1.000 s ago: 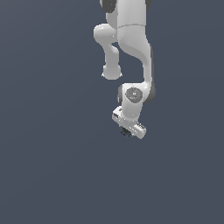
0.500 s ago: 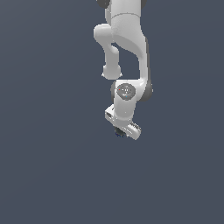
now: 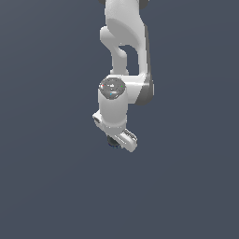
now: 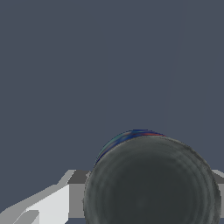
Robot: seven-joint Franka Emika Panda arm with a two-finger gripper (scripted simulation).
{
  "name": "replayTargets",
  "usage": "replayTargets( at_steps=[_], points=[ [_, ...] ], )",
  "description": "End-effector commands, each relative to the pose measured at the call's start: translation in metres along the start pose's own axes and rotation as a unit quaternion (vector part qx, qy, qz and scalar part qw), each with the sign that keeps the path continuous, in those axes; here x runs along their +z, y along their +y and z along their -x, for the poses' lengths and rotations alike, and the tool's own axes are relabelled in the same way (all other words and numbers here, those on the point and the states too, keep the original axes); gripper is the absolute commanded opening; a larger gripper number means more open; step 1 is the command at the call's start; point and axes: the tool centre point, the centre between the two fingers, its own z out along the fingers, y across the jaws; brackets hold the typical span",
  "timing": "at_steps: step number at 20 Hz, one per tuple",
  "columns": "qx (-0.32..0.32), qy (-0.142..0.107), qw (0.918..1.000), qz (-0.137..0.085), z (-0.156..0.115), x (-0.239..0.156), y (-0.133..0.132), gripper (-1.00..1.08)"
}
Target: Pick up the object and move it to a goal position.
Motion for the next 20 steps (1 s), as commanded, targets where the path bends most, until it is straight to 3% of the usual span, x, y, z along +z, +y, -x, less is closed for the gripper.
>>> replayTargets(
  at_steps=[1,10,20],
  points=[
    [0.0,0.0,1.0,0.0,-0.021,-0.02,0.006,-1.0],
    [0.0,0.0,1.0,0.0,-0.083,-0.075,0.023,-1.0],
    [-0.001,0.0,1.0,0.0,-0.131,-0.116,0.035,-1.0]
  ],
)
